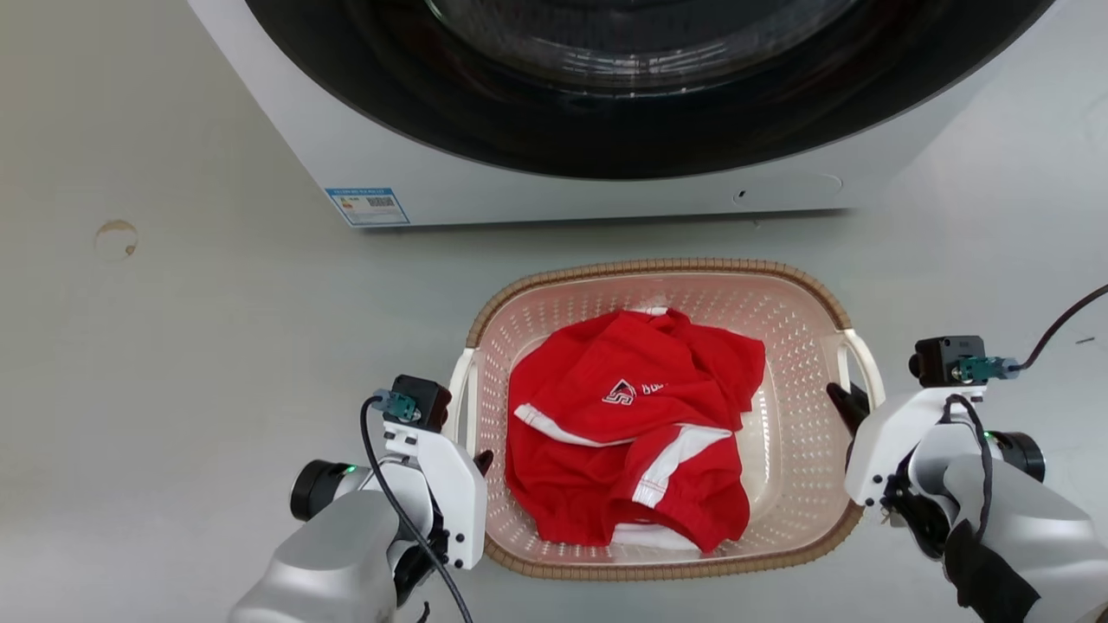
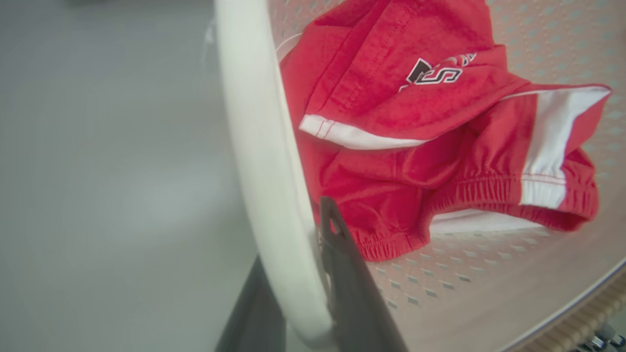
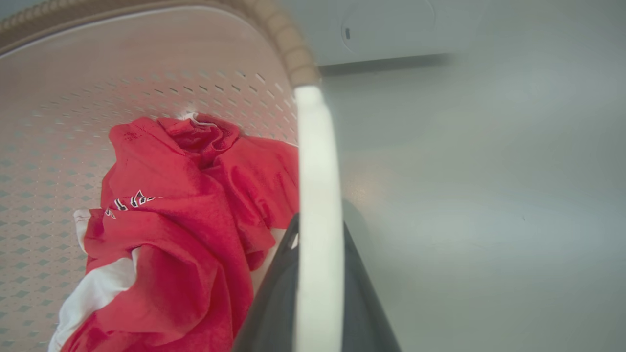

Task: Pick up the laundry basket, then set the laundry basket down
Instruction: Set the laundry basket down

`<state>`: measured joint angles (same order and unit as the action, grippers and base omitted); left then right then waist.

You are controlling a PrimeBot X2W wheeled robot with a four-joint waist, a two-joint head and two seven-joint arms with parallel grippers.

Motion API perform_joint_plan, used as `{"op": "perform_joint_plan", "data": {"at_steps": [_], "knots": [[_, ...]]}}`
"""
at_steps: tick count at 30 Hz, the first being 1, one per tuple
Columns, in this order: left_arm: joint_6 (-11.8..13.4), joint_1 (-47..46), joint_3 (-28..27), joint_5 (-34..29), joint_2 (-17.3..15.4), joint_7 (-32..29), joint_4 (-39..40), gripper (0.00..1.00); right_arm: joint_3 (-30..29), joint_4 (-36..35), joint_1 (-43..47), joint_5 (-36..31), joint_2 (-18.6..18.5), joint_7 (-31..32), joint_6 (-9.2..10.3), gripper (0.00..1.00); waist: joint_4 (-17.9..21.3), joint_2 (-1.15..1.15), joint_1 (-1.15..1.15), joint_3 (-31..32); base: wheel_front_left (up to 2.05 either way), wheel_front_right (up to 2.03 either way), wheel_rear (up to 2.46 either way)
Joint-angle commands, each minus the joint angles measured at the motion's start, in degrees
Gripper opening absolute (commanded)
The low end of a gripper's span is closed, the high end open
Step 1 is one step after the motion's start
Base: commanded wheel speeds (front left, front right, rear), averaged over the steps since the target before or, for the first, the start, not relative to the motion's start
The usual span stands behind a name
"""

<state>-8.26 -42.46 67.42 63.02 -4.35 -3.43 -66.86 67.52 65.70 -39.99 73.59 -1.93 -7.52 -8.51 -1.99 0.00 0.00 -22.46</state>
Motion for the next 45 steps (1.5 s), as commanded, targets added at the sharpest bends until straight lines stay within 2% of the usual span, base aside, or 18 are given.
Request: {"op": "perform_joint_plan", "data": {"at_steps": [1,13,23,34,45], "knots": [[0.8,-1.2,-0.4,-0.7,-6.0,0.5,-2.8,0.0,-0.5,2.5,-1.7,0.0,-7.7,-2.4,1.02,0.0,-0.2,0.0,0.0,-3.1,0.0,0.0,0.0],[0.9,-8.9,0.1,-1.5,-4.4,5.3,-5.2,0.0,-0.9,1.1,-7.2,-1.0,-10.9,-6.5,1.02,0.0,-1.2,0.0,0.0,-14.6,0.0,0.0,0.0],[1.3,-13.8,-0.6,-1.5,-4.2,7.6,-6.5,0.0,-3.9,-0.9,-12.0,-3.5,-10.9,-7.4,1.02,0.0,-0.7,0.0,0.0,-22.2,0.0,0.0,0.0],[1.3,-17.6,-0.2,-2.3,-3.9,9.0,-6.9,0.0,-10.6,-3.4,-13.2,-9.5,-11.2,-7.5,1.02,0.0,-1.0,0.0,0.0,-27.0,0.0,0.0,0.0],[1.3,-18.6,0.1,-2.5,-3.0,10.1,-7.0,0.0,-18.0,-6.4,-12.1,-16.5,-11.8,-7.5,1.02,0.0,-1.3,0.0,0.0,-29.0,0.0,0.0,0.0]]}}
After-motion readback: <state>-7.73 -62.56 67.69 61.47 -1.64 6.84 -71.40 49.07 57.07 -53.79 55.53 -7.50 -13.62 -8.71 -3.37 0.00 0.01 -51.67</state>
